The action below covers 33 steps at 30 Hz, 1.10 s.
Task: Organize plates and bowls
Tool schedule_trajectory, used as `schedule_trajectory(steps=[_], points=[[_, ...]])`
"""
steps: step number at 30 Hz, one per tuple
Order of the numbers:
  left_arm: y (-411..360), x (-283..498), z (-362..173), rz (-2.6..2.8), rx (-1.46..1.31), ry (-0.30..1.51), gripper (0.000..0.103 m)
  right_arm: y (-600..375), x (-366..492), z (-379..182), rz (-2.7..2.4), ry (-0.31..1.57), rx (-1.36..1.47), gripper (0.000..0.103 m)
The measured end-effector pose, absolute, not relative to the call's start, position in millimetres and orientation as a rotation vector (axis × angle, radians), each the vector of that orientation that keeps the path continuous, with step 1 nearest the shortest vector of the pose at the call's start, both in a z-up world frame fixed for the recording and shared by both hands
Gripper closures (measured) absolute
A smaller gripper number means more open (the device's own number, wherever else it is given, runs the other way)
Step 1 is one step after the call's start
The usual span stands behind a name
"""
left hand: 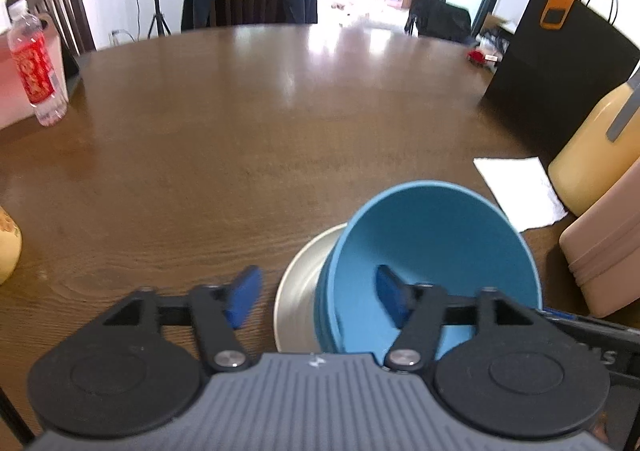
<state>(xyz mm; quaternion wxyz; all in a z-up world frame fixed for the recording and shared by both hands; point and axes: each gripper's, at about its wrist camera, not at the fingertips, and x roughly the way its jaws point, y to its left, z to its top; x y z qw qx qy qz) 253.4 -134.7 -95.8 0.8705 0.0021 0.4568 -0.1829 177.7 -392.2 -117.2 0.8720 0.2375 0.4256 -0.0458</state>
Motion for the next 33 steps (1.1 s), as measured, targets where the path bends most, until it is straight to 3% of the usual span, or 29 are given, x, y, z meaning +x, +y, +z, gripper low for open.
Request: schedule_trajectory(steps=[2, 5, 17, 33], points=[[-127, 245, -88, -0.373, -0.008, 0.921, 0.019, -393, 167, -109, -0.058, 0.847, 0.484, 0.014], [-114, 227, -76, -0.347, -0.022, 0.847, 0.000, -392, 156, -98, -0.017, 0.795, 0.430, 0.000], [-65, 152, -55, -0.218, -0.007, 0.634, 0.000, -362, 116, -73, 0.021, 0.676, 0.198, 0.000], [4, 13, -42, -0.052, 0.000, 0.601, 0.000, -306, -1, -55, 0.042, 0.661, 0.095, 0.000]])
